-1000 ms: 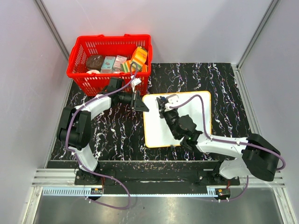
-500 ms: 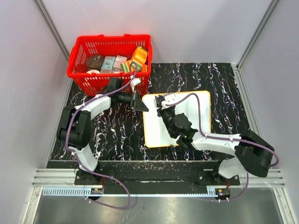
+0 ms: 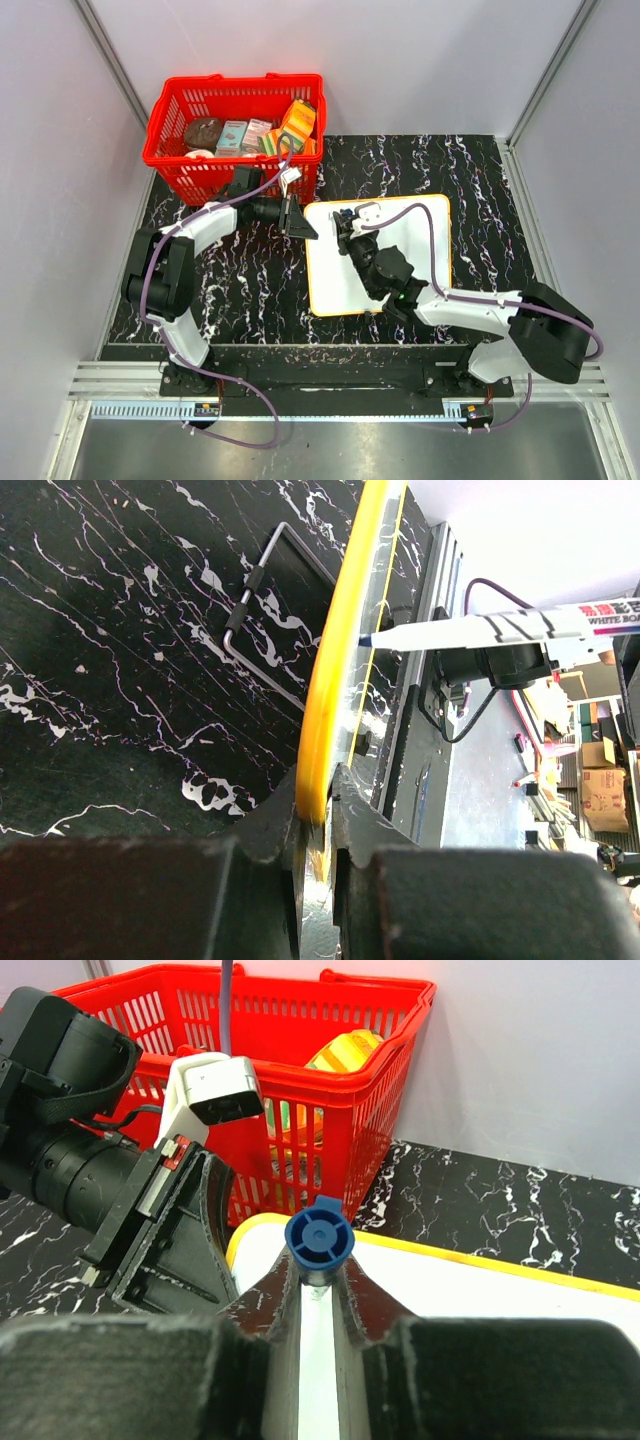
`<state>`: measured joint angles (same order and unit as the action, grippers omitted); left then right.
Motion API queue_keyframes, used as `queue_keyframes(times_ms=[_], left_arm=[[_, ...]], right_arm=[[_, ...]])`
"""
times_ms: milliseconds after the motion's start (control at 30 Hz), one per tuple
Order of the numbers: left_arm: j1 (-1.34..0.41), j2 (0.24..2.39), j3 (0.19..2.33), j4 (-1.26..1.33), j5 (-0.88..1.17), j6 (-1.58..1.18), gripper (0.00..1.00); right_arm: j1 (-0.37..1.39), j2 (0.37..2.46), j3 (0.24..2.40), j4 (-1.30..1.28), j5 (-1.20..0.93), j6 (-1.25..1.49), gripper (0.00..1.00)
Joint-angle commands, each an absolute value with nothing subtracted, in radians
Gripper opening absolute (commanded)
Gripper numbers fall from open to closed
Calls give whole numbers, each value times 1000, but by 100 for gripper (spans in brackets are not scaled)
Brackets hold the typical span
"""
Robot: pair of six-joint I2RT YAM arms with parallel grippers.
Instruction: Write a sentence on the whiteboard
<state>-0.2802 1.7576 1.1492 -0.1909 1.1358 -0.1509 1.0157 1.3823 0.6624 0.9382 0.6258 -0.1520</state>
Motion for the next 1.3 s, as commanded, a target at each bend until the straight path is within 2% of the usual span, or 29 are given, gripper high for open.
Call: queue_keyframes(times_ms=[0, 400, 800, 1267], left_arm=[[-262, 1740, 1161, -123, 1017, -58, 0], [-262, 1740, 1160, -123, 1014, -57, 0], [-262, 1740, 1160, -123, 1014, -58, 0], [-262, 1736, 1158, -123, 1015, -57, 0]], right_arm=[[1023, 1358, 627, 861, 609, -103, 0], [1034, 1336, 618, 836, 591, -103, 0], [1035, 1255, 653, 928, 597, -167, 0], [1031, 1388, 770, 983, 624, -261, 0]])
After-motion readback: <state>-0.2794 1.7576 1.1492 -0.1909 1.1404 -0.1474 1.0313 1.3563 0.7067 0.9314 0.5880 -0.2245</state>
